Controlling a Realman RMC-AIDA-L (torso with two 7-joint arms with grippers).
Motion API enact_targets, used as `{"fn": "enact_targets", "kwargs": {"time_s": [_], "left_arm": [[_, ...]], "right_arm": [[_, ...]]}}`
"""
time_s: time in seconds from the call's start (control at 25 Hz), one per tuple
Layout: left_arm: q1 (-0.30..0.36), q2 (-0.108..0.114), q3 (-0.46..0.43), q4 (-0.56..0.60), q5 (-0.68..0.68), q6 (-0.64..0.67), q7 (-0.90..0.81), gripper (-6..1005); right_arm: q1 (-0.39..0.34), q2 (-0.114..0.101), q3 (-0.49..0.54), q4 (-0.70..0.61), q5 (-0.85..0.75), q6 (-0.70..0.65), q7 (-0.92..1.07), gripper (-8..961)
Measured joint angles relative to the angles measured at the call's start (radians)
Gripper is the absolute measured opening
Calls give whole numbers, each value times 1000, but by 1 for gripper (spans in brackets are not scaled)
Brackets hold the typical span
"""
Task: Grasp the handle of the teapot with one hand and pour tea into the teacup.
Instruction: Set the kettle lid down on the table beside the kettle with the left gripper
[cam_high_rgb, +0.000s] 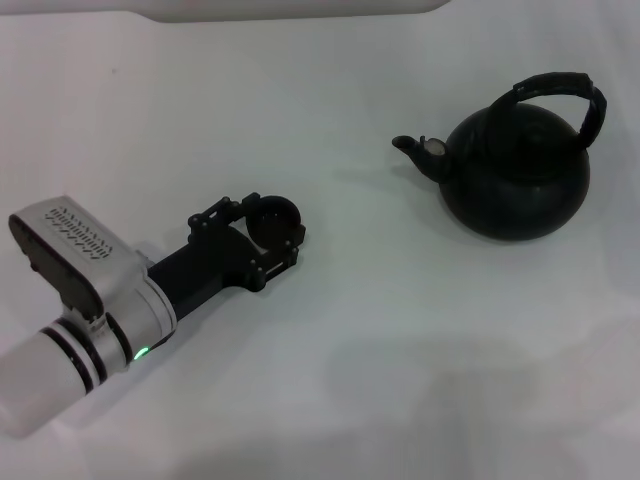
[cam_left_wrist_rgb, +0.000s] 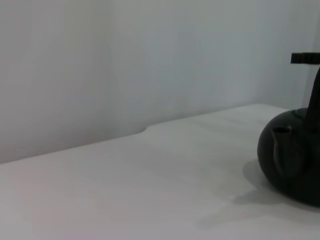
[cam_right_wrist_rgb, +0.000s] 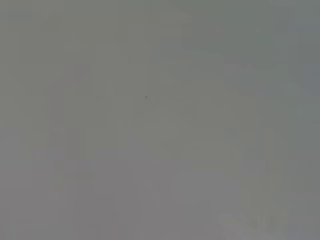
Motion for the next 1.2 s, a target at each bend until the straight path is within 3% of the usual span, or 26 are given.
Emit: {"fn": "enact_targets", "kwargs": {"time_s": [0.72, 0.92, 1.2], "left_arm": [[-6, 2, 9, -5, 1, 12, 1, 787], [5, 5, 7, -9, 0, -51, 1, 888], [39, 7, -2, -1, -76, -155, 1, 888]], "right_arm": [[-4, 0, 4, -1, 0, 5, 0, 815], [-6, 0, 3, -1, 0, 5, 0, 815], [-10, 0, 4, 3, 0, 6, 0, 815]]}}
